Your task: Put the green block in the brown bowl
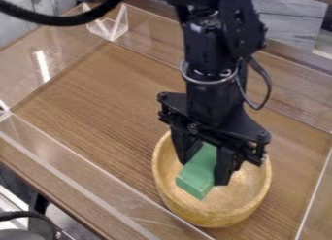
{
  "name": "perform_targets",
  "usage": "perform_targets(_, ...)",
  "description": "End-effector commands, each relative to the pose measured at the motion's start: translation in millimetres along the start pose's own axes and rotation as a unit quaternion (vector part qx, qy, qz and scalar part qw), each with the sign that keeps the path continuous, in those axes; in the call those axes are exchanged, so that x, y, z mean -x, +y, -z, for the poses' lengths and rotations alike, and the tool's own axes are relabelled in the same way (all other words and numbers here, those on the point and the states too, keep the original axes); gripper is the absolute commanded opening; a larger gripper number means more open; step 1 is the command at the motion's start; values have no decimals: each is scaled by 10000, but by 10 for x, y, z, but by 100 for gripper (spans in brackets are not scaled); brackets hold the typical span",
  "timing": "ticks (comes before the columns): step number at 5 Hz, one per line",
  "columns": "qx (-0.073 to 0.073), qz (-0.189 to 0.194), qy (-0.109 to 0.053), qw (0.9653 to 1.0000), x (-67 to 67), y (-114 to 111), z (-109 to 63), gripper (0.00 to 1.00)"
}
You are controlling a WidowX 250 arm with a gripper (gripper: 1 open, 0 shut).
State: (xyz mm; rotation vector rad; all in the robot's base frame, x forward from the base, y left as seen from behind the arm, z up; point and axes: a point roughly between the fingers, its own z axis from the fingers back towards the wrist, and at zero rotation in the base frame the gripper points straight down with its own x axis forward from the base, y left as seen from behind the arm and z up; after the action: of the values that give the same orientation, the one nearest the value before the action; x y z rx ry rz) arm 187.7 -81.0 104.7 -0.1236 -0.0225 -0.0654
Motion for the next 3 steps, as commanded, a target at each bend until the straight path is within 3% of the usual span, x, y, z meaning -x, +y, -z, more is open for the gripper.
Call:
perform_targets(1, 45, 0, -121, 9999, -29, 6, -54, 0)
perform_targets(3, 59, 0, -116, 9999, -26, 22, -64, 0)
